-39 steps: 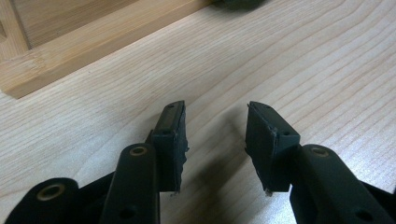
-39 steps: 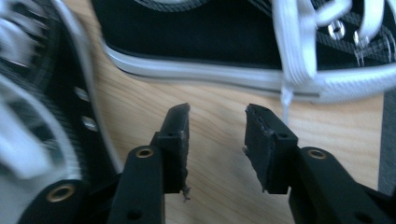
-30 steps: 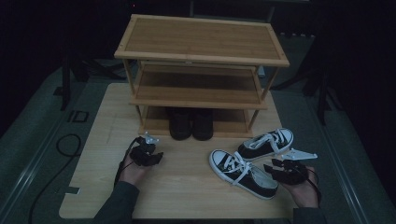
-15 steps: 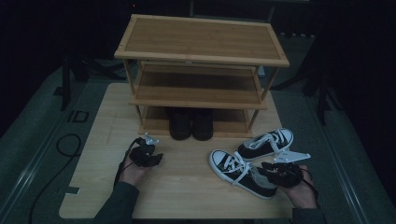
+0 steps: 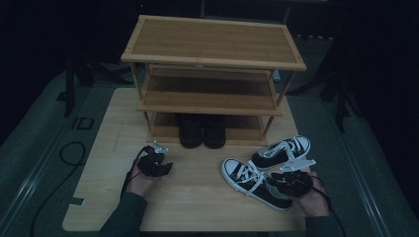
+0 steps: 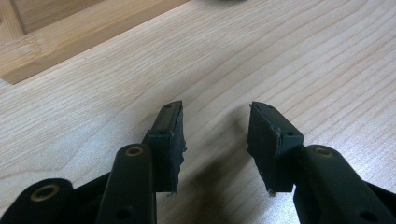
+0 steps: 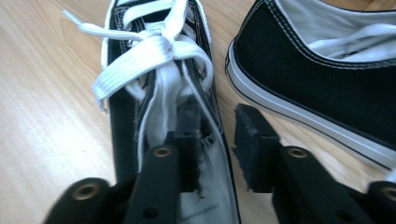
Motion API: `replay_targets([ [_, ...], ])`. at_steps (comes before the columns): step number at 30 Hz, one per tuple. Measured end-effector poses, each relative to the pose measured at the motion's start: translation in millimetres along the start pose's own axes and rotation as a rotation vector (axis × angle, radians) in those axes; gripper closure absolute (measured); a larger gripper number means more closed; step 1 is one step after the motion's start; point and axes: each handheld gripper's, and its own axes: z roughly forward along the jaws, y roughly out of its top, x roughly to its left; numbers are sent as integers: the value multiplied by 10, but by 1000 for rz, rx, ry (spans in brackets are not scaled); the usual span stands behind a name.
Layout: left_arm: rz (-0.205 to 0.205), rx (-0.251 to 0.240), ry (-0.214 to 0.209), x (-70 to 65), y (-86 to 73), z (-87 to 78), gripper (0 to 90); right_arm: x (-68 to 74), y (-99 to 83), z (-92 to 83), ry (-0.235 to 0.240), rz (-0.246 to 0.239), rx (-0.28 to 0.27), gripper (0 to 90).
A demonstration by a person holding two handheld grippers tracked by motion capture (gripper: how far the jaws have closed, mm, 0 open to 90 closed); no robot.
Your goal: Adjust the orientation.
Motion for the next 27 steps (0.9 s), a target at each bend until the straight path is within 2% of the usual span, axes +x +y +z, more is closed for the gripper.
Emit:
replay_targets([
  [4, -3, -1, -3, 5, -2, 1, 559, -29, 48, 118, 19, -8, 33, 796],
  [8, -4, -2, -4, 6, -3, 1, 559, -36, 60, 148, 26, -7, 35, 867],
  [12, -4, -2, -4, 6, -2, 1, 559, -66, 22, 135, 68, 78, -12, 878],
  [14, -5, -2, -4, 6, -2, 2, 559, -66, 22, 135, 68, 78, -12, 878],
  [15, -3, -3, -4, 3, 0, 4, 559, -67, 17, 132, 73, 95, -21, 878],
  [16, -4, -4, -4, 2, 1, 6, 559, -63, 17, 126, 80, 133, -58, 878],
  [23, -4, -5, -5, 0, 3, 8, 559, -21, 76, 122, 63, 153, -88, 879],
  [27, -3, -4, -7, 0, 2, 7, 559, 58, 200, 259, 65, 164, -118, 880],
])
